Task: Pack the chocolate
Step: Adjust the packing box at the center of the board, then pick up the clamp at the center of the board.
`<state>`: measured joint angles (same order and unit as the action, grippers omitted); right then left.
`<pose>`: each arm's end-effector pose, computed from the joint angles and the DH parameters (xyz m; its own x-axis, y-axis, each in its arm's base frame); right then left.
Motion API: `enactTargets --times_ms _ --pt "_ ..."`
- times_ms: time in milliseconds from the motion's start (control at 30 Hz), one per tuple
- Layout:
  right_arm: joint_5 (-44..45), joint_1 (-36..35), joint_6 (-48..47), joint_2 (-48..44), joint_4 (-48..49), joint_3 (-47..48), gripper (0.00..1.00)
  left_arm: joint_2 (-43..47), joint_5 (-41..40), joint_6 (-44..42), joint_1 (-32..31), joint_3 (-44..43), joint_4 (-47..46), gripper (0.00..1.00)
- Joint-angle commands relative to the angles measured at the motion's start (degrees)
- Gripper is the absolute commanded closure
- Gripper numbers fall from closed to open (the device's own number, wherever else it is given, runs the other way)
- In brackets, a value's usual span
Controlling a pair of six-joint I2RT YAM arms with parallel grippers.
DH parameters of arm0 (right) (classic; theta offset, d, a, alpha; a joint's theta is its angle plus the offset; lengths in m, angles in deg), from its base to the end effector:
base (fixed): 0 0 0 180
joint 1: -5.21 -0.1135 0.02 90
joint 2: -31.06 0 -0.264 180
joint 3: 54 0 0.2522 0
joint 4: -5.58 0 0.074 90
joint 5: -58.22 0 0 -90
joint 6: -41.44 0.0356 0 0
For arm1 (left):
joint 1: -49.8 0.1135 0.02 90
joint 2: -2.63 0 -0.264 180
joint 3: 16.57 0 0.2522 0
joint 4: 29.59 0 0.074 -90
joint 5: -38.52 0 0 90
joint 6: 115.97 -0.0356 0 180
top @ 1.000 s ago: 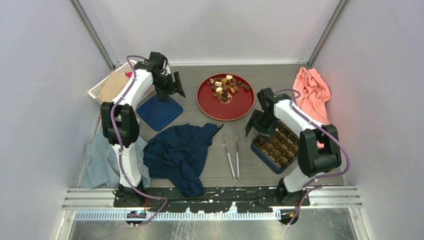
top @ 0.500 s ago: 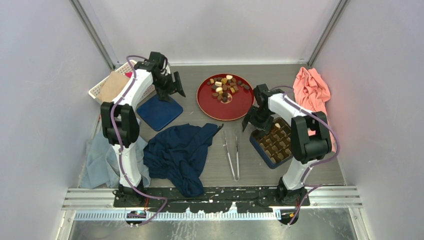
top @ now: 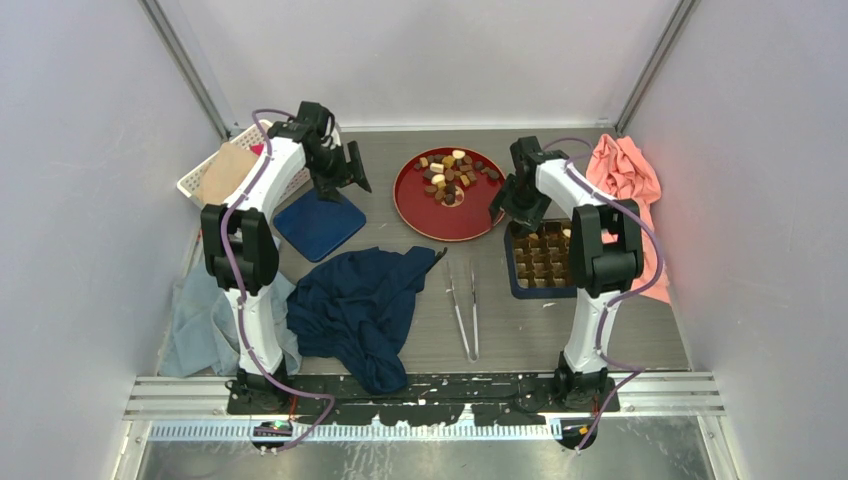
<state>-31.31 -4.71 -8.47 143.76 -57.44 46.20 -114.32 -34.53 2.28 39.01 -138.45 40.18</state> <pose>0.3896 0.0678 0.1963 -0.8393 0.5070 -0.1964 0.4840 0.8613 0.1549 0.4272 -0.0920 0.2727 -0.9256 -0.2845 -0.2496 -0.1558 0.8875 -0.4337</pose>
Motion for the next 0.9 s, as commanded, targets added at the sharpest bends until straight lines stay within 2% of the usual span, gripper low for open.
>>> enactTargets --times_ms 0,167,500,767,867 --pt "2.5 0.4 -1.7 1.1 0.9 6.2 0.27 2.4 1.4 -0.4 0.3 -2.4 -1.2 0.24" --pt "2.8 -1.6 -3.9 -3.6 -0.7 5.9 0.27 2.5 1.6 -0.4 0.3 -2.0 -1.3 0.24" --pt "10.1 -20.4 -7.7 -18.4 -1.8 -10.1 0.24 3.7 0.8 -0.9 0.3 -1.0 -0.7 0.24" --pt "14.8 -31.6 -1.2 -24.7 -2.3 -21.5 0.15 6.1 0.9 -1.3 0.3 2.2 -1.2 0.24" --pt "17.2 -34.9 2.4 -26.5 -1.7 -24.9 0.07 6.2 0.9 -1.5 0.3 2.0 -0.9 0.24"
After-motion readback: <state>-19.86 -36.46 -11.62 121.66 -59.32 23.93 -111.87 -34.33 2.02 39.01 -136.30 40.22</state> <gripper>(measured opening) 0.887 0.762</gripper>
